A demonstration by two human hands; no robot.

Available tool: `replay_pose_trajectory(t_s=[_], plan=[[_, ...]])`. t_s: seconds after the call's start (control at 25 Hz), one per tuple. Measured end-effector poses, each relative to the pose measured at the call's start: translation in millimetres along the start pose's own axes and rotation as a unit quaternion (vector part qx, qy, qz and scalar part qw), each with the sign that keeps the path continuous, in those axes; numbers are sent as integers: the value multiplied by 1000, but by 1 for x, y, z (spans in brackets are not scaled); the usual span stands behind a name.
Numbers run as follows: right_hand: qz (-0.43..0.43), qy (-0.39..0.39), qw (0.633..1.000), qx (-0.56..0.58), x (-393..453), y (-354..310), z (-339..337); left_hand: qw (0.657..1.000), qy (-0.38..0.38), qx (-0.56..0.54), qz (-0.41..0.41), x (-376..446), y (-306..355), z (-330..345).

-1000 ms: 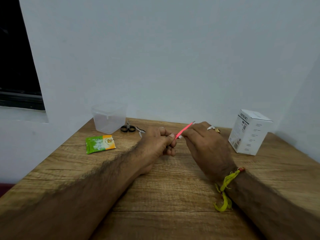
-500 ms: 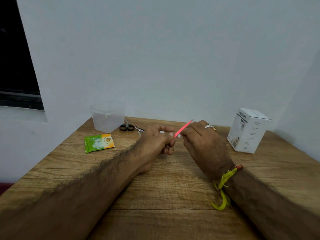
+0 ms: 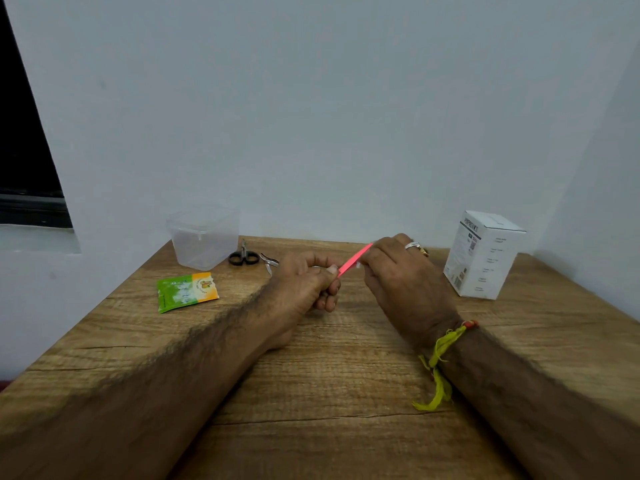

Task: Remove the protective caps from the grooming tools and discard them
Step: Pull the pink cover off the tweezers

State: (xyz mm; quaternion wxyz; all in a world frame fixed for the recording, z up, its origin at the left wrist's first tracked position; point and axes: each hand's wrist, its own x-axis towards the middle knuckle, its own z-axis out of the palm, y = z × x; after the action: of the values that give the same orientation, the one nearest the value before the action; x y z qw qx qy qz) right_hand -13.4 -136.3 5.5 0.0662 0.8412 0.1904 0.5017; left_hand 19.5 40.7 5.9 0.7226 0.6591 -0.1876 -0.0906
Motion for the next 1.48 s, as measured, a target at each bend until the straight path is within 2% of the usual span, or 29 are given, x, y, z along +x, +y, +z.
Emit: replay_pose_trajectory(t_s=[0.12,0.72,0.84,0.92,1.0,1.08,1.12,1.24,1.36,1.48], plan=[[32,-7,999,17,1,1,-1,1000,-4,2,3,-1,0,0],[64,-12,997,49,0,13,3,1000,-23,-12,-8,0,-2,-4],[83,-10,992,90,0,18,2,999,-35,-19,-13,0,-1,-4],[125,-8,973,194,-2,17,3,999,-40,-27,-21,1,-1,-6],[214,-11,926,312,-6,15,1,998,-50,-15,-24,0,0,-5],[281,-17,884,372,-7,17,-1,998,-52,10,-19,0,-1,-3],[290,-16,878,380,-8,19,-1,998,-48,23,-14,0,-3,-2],[236,-30,905,352,-7,20,-4,994,-42,98,38,0,-6,-2],[141,-45,947,284,-8,23,-3,969,-27,225,101,-5,-5,-3],[88,-58,963,249,-8,26,-2,942,-4,303,147,-5,-5,-2]])
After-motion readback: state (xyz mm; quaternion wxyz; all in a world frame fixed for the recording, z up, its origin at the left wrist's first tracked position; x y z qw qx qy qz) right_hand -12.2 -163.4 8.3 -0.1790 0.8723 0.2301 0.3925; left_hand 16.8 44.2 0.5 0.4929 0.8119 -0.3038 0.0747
